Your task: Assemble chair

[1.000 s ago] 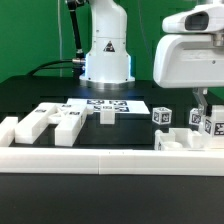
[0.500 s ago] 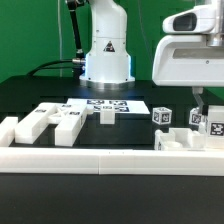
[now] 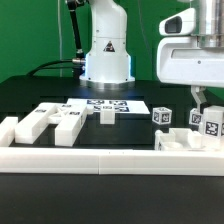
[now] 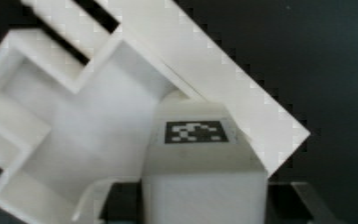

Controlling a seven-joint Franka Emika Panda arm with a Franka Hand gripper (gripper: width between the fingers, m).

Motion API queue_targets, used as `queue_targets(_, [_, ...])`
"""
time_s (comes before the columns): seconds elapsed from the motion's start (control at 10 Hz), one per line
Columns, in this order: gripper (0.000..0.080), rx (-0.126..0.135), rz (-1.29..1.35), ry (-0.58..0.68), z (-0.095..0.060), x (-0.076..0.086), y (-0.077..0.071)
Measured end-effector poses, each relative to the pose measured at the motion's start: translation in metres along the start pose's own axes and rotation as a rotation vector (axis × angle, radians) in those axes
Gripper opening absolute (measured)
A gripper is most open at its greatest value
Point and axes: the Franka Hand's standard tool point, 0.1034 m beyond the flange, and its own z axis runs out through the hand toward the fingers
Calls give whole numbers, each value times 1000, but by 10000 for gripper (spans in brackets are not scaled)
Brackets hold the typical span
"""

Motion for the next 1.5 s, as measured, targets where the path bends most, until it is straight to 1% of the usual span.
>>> queue_targets(0.5, [288,8,374,-15,0,-2,-1])
queue_targets(0.7, [288,8,403,-16,0,-2,-1])
queue_targets(0.8, [374,8,351,-16,0,-2,-1])
queue_targets(0.9, [552,8,288,-16,0,-2,-2])
queue_targets(1.0, [622,9,267,-16,-1,-2,-2])
queue_targets(1.3, [644,10,-46,-14,0,-8,-5])
queue_targets(1.5, [649,12,-267,-13,0,-8,-5])
